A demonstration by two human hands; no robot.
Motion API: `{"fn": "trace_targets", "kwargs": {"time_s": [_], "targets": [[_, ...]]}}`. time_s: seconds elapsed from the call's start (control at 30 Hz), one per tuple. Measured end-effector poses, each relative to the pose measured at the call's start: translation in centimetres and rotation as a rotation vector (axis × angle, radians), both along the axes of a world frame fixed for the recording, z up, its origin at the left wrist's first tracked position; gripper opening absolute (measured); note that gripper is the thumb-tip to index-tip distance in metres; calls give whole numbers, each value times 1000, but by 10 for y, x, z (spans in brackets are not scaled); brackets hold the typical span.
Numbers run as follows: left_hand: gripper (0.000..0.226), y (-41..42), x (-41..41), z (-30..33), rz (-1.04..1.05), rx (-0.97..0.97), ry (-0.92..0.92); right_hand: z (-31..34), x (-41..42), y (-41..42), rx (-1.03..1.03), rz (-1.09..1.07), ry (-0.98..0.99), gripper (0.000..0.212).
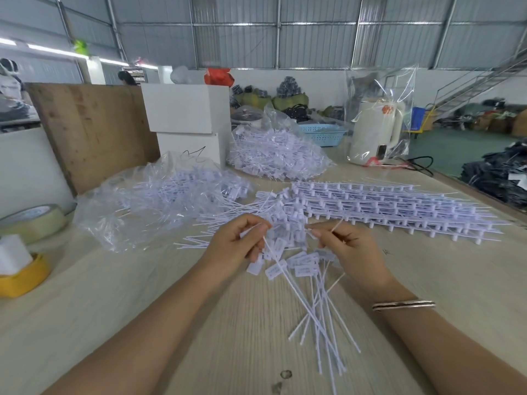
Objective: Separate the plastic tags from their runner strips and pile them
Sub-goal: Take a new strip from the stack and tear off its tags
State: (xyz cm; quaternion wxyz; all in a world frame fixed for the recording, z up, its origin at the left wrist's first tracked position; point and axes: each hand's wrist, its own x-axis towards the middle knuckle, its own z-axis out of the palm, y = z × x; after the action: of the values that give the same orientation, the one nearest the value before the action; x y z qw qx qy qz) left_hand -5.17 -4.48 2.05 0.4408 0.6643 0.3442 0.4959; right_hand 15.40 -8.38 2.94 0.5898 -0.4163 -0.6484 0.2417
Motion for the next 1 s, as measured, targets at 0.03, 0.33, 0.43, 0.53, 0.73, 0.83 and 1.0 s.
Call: {"fn": "trace_targets", "kwargs": {"time_s": [0.03,0.33,0.43,0.53,0.73,0.83,1.0], "targets": [[13,2,-1,-1,11,-28,9,-1,1,1,24,-23,-104,18],[28,5,25,-13,299,203,458,-17,7,20,-23,-162,-765,45],[38,2,26,-12,363,256,588,-16,8,19,-94,-227,-830,56],[34,-4,18,-4,489,392,774,-6,11,13,-87,-301,-853,47],[74,-28,14,7,339,109,1276,21,43,-10,-677,-435,-1169,25],[79,-33,22,4,256,107,1243,18,36,-20,-817,-207,-1143,34],[83,-39,32,-2,242,134,1181,19,0,-27,-681,69,-909,25]]}}
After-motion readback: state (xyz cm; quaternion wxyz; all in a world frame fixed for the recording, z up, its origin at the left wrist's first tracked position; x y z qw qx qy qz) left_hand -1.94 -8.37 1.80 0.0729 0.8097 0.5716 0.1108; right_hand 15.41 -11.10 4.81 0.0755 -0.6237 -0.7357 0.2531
